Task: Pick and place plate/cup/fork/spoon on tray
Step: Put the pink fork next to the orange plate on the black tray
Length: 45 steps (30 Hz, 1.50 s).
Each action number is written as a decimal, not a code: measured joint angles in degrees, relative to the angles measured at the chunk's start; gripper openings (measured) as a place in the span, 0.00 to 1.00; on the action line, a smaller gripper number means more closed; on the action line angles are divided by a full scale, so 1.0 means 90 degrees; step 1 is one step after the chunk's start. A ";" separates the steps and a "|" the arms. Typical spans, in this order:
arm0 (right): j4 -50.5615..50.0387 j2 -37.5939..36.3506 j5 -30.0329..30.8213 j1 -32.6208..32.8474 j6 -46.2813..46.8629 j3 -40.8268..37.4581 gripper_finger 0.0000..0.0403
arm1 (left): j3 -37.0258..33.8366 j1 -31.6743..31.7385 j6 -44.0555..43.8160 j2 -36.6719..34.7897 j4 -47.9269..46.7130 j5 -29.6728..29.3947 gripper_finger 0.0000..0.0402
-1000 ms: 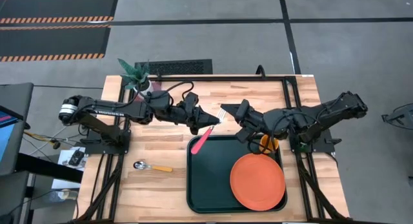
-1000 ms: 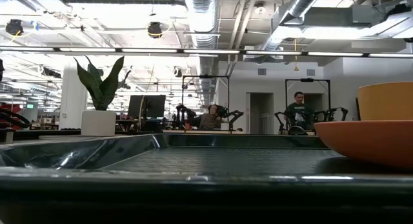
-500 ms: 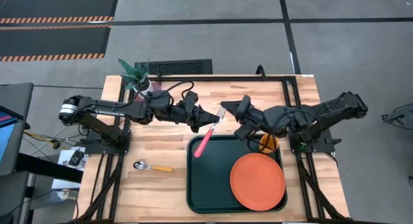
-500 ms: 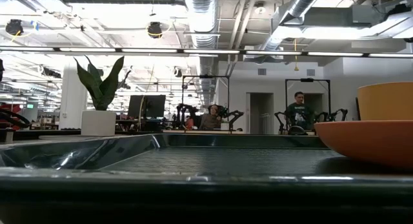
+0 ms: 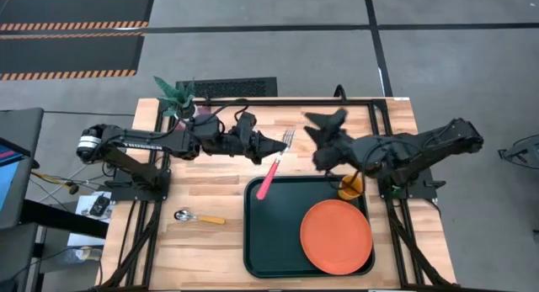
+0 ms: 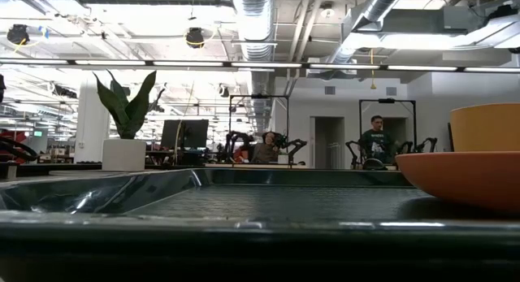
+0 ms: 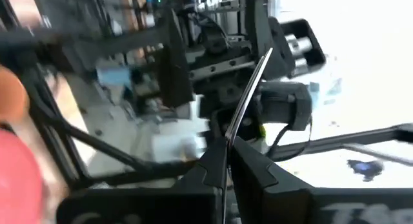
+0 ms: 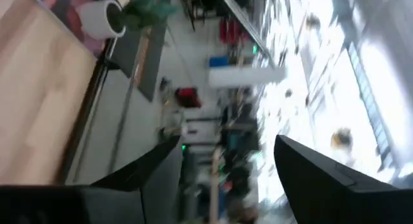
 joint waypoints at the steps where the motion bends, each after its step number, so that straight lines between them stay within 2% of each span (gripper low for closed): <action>1: -0.0343 -0.0121 0.0135 0.0001 0.0448 0.0000 0.67 | 0.0000 0.0023 0.0236 0.0002 -0.0027 -0.0035 0.00; 4: -0.1609 -0.0574 0.0262 0.0006 0.2500 -0.0007 0.68 | 0.0000 0.0036 0.1265 0.0002 -0.0053 -0.0442 0.00; 6: -0.2257 -0.0978 -0.0165 -0.0020 0.4464 -0.0007 0.68 | 0.0000 0.0026 0.2280 0.0002 -0.0227 -0.0888 0.00; 9: -0.2672 -0.1498 -0.1892 -0.0473 0.7451 0.0000 0.68 | 0.0000 -0.0122 0.3649 0.0002 -0.0639 -0.1973 0.00; 12: -0.2700 -0.1633 -0.3574 -0.1117 0.8871 0.0002 0.68 | 0.0009 -0.0286 0.4196 0.0167 -0.0753 -0.3038 0.00; 14: -0.2657 -0.1553 -0.4192 -0.1370 0.9016 0.0000 0.68 | -0.0010 -0.0346 0.4366 0.0334 -0.0531 -0.3115 0.00; 18: -0.2114 -0.1095 -0.5117 -0.1598 0.8839 -0.0012 0.68 | 0.0015 -0.0399 0.4562 0.0893 0.0771 -0.2607 0.00; 21: -0.1742 -0.0964 -0.5680 -0.1623 0.8834 -0.0010 0.68 | -0.0001 -0.0406 0.4557 0.1199 0.1100 -0.2501 0.00; 24: -0.1584 -0.0978 -0.5675 -0.1624 0.8815 0.0005 0.68 | 0.0000 -0.0401 0.4582 0.1265 0.1302 -0.2552 0.00; 32: -0.1259 -0.1107 -0.5680 -0.2017 0.8588 0.0000 0.68 | 0.0002 -0.0592 0.5512 0.1263 0.2006 -0.2915 0.00; 38: -0.0723 -0.0933 -0.6463 -0.2249 0.8571 -0.0003 0.68 | 0.0002 -0.0642 0.5567 0.1265 0.2001 -0.2917 0.00; 45: -0.0474 -0.0588 -0.6680 -0.2343 0.8565 -0.0007 0.64 | 0.0002 -0.0639 0.5617 0.1265 0.2060 -0.2982 0.00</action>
